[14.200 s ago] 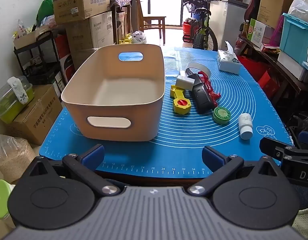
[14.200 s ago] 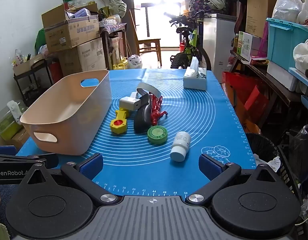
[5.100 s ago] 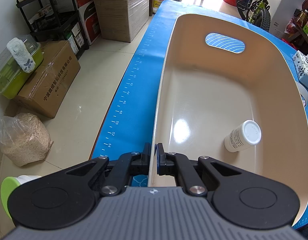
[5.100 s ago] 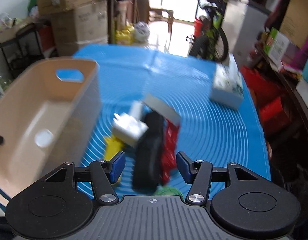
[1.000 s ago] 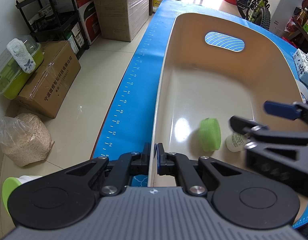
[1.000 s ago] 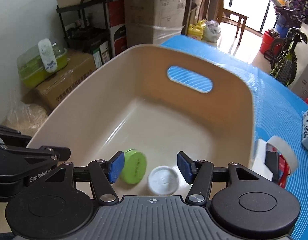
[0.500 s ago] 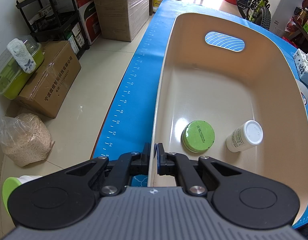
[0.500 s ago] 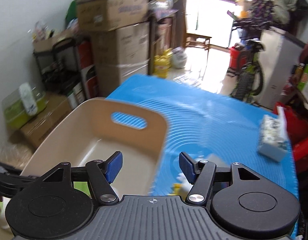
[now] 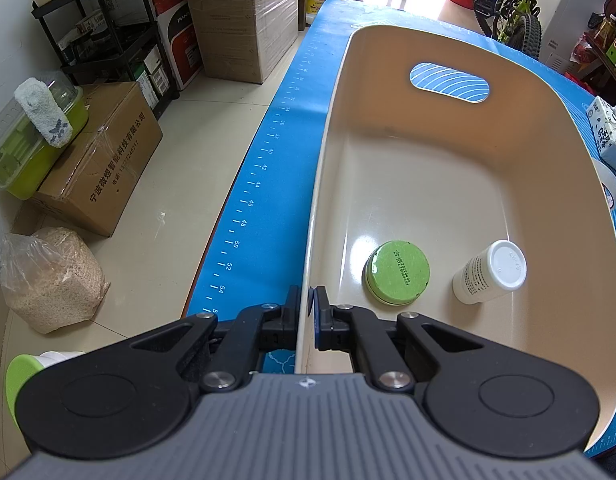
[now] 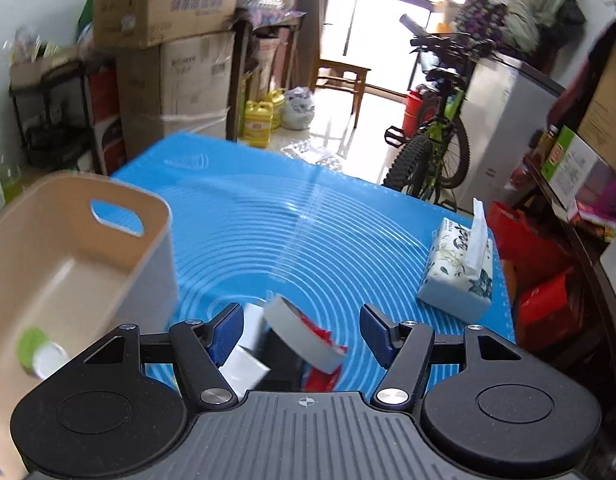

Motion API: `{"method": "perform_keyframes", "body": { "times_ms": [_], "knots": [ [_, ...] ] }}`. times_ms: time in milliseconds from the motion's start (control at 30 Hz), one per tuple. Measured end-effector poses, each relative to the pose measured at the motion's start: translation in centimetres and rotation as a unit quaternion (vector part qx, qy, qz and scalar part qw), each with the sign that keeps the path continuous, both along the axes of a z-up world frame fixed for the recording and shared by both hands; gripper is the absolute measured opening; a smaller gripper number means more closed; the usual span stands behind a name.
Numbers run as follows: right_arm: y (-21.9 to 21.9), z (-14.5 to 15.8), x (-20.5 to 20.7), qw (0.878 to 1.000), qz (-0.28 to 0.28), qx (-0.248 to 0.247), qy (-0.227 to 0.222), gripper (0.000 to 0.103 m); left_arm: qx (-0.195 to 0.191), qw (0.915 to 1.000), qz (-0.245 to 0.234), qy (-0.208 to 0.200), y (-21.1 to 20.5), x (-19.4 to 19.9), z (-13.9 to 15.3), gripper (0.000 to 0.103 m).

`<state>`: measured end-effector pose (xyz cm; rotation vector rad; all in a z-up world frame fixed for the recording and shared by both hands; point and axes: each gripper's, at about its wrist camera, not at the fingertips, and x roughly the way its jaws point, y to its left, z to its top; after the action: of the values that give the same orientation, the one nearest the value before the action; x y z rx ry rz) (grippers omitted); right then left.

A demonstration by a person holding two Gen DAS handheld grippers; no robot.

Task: Organize rigid objects
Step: 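Move the right gripper to the white tape roll and grasp it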

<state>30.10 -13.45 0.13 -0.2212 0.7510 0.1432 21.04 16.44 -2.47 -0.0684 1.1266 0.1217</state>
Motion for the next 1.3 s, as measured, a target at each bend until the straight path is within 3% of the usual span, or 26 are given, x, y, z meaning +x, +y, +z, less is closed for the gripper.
{"method": "perform_keyframes", "body": {
  "times_ms": [300, 700, 933, 1300],
  "knots": [
    [0.2, -3.7, 3.1, 0.997, 0.063, -0.028, 0.033, 0.070, 0.005, 1.0000, -0.001, 0.001, -0.2, 0.0, 0.1, 0.008],
    [1.2, -6.6, 6.1, 0.993, 0.074, -0.050, 0.077, 0.049, 0.007, 1.0000, -0.002, 0.002, -0.2, 0.0, 0.1, 0.008],
    [1.1, -6.2, 5.3, 0.994, 0.074, -0.067, 0.043, 0.031, 0.007, 1.0000, -0.002, 0.002, -0.2, 0.0, 0.1, 0.008],
    [-2.1, -3.6, 5.0, 0.999, 0.014, -0.032, 0.003, 0.030, 0.007, 1.0000, -0.002, 0.002, -0.2, 0.0, 0.1, 0.008]
  ]
}}
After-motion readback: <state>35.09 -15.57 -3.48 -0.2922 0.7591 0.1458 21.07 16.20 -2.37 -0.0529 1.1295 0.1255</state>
